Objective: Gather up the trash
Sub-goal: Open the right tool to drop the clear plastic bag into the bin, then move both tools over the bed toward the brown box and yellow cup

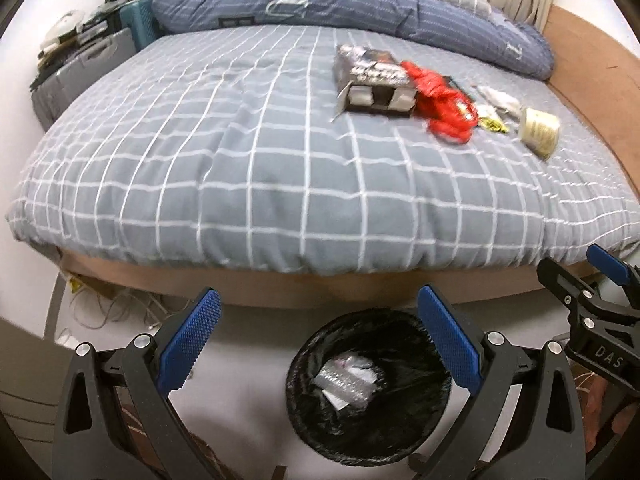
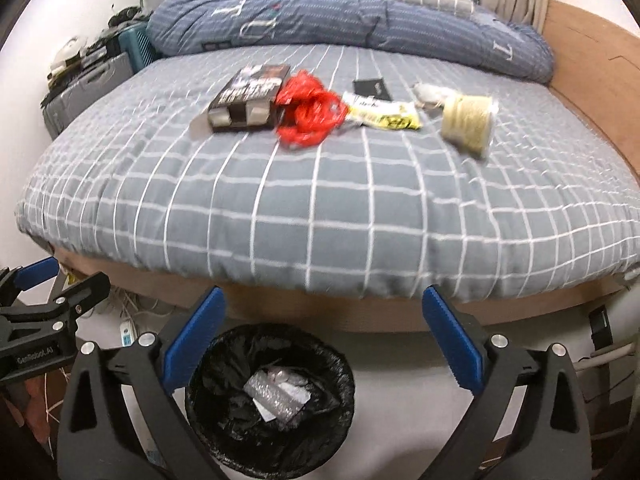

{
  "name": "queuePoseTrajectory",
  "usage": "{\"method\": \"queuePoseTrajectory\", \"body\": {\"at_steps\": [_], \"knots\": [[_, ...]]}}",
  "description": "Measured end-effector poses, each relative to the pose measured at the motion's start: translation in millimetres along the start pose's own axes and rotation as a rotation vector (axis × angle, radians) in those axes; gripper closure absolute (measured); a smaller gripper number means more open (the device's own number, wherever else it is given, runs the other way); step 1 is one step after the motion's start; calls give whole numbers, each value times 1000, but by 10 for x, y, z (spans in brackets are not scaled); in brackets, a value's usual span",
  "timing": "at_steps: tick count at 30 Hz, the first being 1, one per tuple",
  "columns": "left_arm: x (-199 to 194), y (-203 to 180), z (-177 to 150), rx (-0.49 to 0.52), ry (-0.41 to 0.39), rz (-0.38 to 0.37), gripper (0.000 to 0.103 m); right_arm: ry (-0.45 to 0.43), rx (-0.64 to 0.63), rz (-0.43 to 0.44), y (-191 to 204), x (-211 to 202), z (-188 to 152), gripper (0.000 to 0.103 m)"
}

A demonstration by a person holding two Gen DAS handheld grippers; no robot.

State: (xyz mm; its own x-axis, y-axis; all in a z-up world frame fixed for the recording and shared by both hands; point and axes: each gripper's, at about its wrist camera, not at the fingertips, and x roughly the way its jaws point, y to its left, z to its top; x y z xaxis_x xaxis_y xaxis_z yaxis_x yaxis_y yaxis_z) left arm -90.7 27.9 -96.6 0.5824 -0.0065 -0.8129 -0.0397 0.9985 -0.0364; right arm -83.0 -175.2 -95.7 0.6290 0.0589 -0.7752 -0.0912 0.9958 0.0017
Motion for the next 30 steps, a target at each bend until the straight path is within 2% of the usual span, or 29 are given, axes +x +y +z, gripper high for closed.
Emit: {"method": "queuePoseTrajectory", "body": {"at_steps": [13, 30], "knots": [[49, -306, 663, 42, -58, -4, 6, -59, 34, -59, -490, 43, 515, 8], [730, -535, 1701, 34, -37, 9, 6, -51, 71, -141, -1170, 585, 1201, 8]]}}
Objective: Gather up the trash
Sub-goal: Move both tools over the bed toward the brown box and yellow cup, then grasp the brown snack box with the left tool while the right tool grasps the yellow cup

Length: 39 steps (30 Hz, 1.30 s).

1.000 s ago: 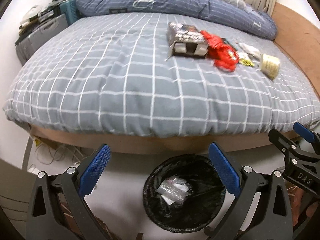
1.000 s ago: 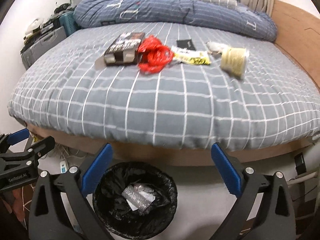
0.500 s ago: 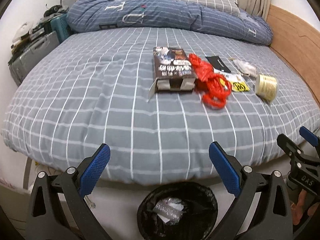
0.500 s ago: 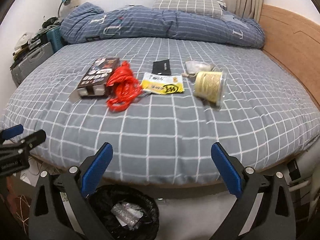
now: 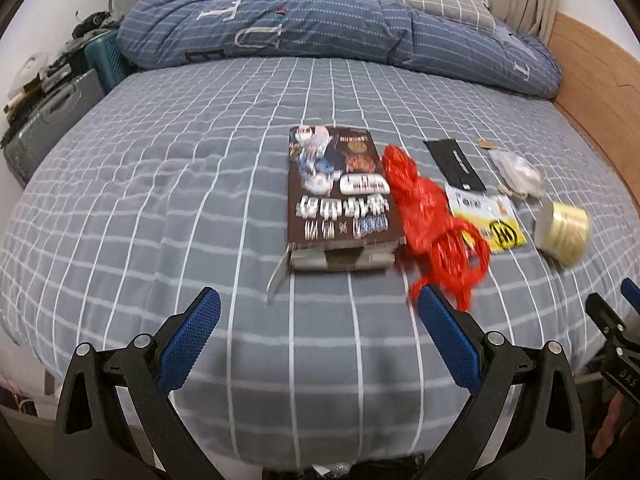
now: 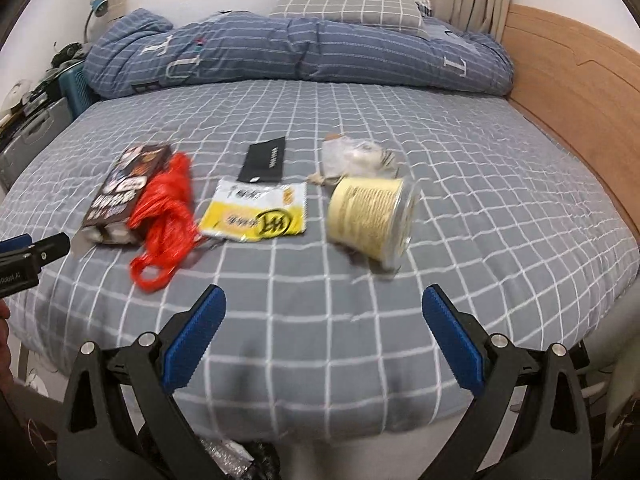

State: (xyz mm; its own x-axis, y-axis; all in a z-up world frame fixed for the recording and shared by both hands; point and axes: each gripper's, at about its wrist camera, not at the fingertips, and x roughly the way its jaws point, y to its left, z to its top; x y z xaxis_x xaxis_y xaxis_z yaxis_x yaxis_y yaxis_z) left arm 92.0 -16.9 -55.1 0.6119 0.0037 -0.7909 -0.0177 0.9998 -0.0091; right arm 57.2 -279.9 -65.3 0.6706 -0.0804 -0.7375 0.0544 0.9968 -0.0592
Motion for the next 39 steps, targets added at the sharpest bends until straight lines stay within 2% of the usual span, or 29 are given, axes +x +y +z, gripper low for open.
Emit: {"method": "queuePoseTrajectory", "body": {"at_steps": [8, 12, 19, 23, 25, 29, 32, 36, 38, 39], "knots": [[409, -110, 412, 11, 35, 27, 6, 13, 33, -25, -183, 316, 324, 8], [655, -104, 580, -8, 99, 11, 6, 35, 64, -52, -229, 450, 472, 8], [911, -108, 676, -13, 149, 33, 6, 98, 97, -55, -241, 731, 615, 8], [1031, -7, 659, -107, 200, -49, 5, 133, 119, -44, -251, 846, 649, 8], [1027, 20, 653, -142, 212, -60, 5, 142, 124, -37, -248, 874, 656, 8], [948, -113, 657, -67, 185, -24, 6, 159, 124, -23, -210, 937, 654, 8], [983, -155, 664, -41, 194, 22, 6, 165, 128, -24, -193, 974, 634, 9], [1047, -153, 643, -37, 209, 44, 6, 167, 144, -29, -210, 992, 634, 15], [1045, -157, 636, -33, 213, 39, 13, 165, 141, -42, -217, 992, 645, 22], [1052, -171, 632, -31, 222, 39, 13, 165, 142, -48, -229, 994, 653, 25]]}}
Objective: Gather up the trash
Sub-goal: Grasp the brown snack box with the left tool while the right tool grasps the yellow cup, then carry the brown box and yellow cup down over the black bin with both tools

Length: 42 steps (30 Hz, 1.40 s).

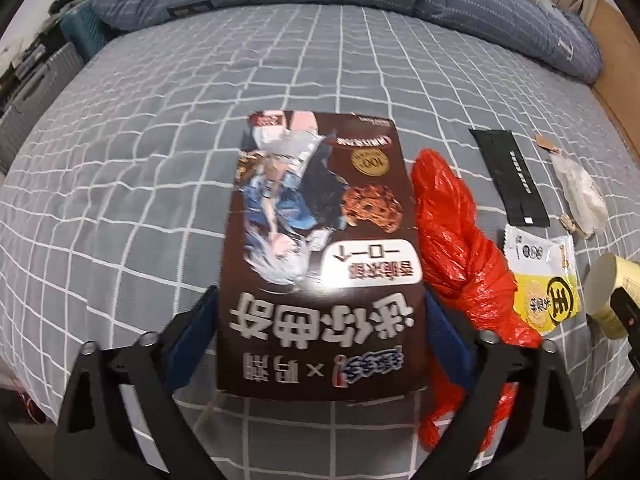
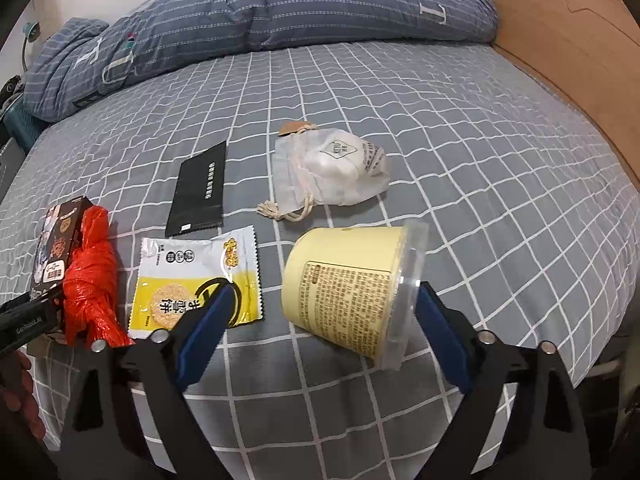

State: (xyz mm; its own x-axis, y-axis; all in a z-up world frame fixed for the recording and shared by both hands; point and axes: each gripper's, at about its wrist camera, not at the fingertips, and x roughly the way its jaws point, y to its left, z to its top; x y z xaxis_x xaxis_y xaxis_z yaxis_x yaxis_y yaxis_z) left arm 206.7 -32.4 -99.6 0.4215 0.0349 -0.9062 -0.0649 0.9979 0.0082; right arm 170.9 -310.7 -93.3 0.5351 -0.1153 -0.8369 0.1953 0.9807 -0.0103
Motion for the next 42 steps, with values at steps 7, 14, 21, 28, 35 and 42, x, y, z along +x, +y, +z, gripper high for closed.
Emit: {"method": "queuePoseTrajectory", "body": {"at_steps": [7, 14, 21, 28, 35, 42], "knots": [[-6, -30, -24, 0, -16, -20, 15, 14, -29, -21, -42, -27, 93, 63], [-132, -11, -77, 2, -55, -10, 15, 20, 4, -31, -19, -37, 84, 30], [-189, 27, -73, -2, -82, -10, 15, 57, 17, -94, 64, 207, 68, 19], [-192, 90, -147, -7, -77, -10, 15, 46, 3, -132, 32, 251, 82, 35], [-211, 73, -146, -12, -80, -22, 15, -5, -8, -121, 45, 106, 67, 35], [-289, 64, -159, -13, -101, -34, 15, -46, -28, -109, 81, -88, 55, 35]]}}
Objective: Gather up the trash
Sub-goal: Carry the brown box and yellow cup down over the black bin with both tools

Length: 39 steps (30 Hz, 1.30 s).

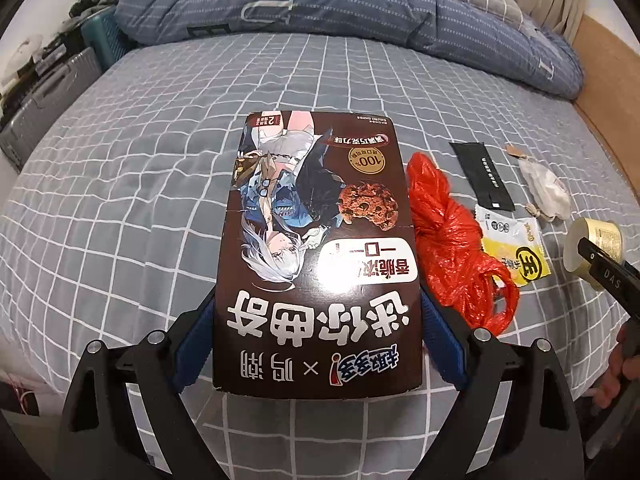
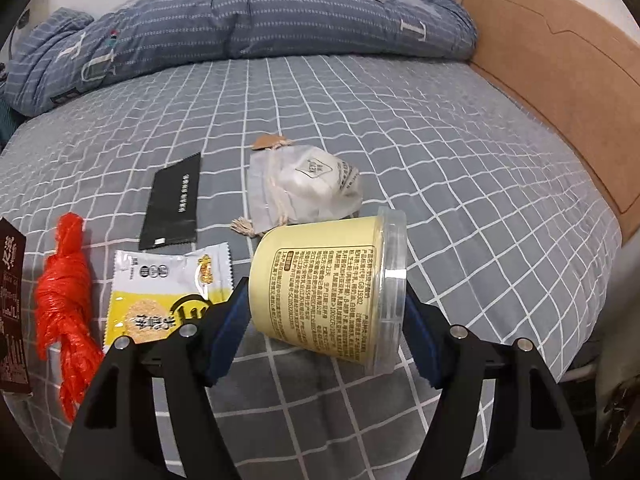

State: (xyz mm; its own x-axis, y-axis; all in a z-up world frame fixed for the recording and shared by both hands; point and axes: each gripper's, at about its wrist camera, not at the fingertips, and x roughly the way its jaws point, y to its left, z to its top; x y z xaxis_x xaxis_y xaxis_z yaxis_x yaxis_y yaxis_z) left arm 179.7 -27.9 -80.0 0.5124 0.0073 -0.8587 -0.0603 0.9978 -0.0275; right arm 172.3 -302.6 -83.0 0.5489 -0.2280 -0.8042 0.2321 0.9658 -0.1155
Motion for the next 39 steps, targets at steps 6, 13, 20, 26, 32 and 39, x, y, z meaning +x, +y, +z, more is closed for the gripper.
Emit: {"method": "queuePoseTrajectory", "body": {"at_steps": [6, 13, 20, 26, 32, 39], "knots": [[-125, 6, -55, 2, -3, -3, 15, -24, -30, 29, 20, -159, -45, 35], [-322, 42, -95, -2, -24, -11, 15, -60, -31, 39, -16, -425, -75, 35], [-568, 55, -140, -3, -49, -21, 15, -89, -37, 52, -15, -659, -113, 35], [-745, 77, -210, -3, -64, -29, 15, -118, -58, 59, 29, -879, -176, 35], [-915, 107, -280, -6, -86, -32, 15, -141, -64, 78, 56, -1098, -235, 35], [-1109, 162, -372, -9, -103, -35, 15, -160, -75, 119, 109, -1351, -341, 35]]}}
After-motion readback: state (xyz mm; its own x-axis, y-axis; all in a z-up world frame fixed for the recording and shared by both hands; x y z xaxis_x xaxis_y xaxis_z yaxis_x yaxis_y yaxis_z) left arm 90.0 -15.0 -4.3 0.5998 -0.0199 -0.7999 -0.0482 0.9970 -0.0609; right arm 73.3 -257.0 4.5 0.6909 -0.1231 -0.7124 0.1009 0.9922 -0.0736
